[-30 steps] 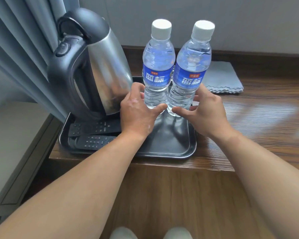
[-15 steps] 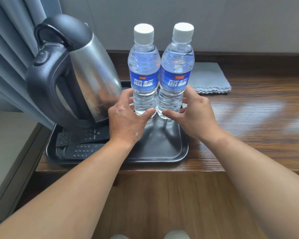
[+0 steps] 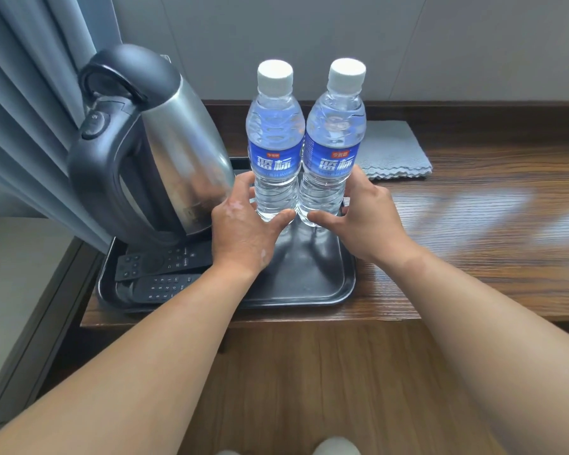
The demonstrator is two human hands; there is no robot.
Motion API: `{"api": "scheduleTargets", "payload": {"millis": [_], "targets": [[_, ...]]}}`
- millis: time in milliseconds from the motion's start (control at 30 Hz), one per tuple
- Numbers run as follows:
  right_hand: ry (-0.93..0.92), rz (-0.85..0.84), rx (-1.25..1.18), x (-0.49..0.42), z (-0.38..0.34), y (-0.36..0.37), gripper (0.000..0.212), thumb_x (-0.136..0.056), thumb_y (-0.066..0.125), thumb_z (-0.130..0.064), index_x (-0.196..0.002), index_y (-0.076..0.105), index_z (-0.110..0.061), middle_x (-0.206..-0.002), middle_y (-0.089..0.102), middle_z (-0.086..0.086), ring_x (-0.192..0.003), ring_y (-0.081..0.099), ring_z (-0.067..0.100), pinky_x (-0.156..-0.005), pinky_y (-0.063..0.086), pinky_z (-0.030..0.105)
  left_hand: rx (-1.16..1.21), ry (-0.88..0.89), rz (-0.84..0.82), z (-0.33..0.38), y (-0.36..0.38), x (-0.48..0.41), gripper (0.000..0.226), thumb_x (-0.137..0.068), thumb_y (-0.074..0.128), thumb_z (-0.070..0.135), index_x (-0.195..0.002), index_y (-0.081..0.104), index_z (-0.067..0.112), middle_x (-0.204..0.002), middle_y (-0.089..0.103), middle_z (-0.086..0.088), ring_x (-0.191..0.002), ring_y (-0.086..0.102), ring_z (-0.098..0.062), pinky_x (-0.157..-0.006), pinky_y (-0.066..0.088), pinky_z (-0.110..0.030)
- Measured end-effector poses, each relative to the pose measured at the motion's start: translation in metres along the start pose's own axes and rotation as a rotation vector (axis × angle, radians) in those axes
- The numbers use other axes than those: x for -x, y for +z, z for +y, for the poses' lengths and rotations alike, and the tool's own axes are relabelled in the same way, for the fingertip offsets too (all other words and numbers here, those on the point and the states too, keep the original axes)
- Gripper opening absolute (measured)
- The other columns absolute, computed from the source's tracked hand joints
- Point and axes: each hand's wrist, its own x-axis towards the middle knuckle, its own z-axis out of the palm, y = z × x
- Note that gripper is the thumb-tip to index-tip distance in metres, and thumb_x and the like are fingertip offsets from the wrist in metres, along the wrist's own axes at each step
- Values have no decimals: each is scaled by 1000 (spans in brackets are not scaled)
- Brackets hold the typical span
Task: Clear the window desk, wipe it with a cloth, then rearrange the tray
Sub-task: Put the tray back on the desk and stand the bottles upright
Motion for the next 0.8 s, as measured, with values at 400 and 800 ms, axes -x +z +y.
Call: {"api": "scheduleTargets", "payload": {"millis": [400, 800], "targets": [[231, -135, -112, 13, -23, -24, 93, -66, 94, -39, -142, 41, -36, -130, 65, -13, -118, 63, 18, -97, 54, 44, -221, -167, -264, 40, -58, 28, 68, -86, 78, 22, -147, 48, 14, -135, 65, -9, -127, 60, -25, -108, 45, -32], [242, -289, -48, 117, -89, 9, 29, -87, 76, -22, -115, 71, -25, -102, 74, -15, -91, 67, -1, -92, 53, 31, -527, -447, -272, -18, -207, 87, 41, -90, 74, 19, -131, 68, 14, -126, 70, -2, -122, 59, -23, -107, 44, -37]]}}
